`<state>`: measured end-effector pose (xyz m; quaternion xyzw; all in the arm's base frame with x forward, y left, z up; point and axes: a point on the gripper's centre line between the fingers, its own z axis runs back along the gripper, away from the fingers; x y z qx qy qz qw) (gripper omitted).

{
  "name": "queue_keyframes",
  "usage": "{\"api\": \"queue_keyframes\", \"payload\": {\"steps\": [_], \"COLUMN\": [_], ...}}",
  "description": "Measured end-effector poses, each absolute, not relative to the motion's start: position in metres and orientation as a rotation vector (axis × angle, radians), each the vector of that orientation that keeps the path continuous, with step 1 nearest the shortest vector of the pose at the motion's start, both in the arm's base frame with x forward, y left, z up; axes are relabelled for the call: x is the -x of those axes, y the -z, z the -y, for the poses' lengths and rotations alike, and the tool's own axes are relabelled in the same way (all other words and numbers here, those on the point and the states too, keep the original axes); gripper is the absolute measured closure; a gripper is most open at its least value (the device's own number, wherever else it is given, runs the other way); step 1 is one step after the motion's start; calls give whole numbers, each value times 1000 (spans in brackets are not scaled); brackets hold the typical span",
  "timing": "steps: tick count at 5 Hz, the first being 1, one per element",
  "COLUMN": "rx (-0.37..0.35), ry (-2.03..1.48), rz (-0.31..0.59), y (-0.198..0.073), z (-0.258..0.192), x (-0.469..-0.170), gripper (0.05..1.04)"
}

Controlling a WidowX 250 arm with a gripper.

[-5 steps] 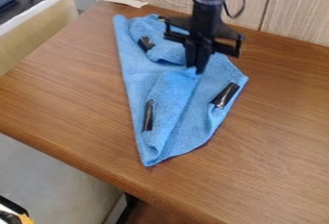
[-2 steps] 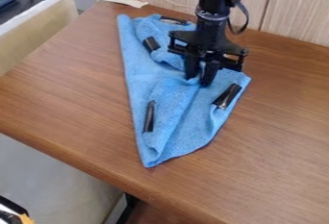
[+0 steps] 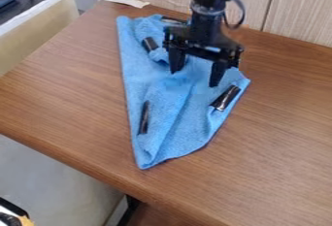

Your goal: Fold the cloth from bottom left to top right

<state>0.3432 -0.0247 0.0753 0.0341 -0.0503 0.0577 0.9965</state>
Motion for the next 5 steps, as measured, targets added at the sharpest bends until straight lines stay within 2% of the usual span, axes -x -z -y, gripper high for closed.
{"api": "queue_keyframes", "payload": {"steps": [1,4,5], "rx": [-67,-58,-85], "ry": [-115,-97,-91], "rz": [116,240,228], "y": [-87,-157,-161], "z": [24,19,13], "x": [-341,-324,-319], "gripper": [81,83,83]}}
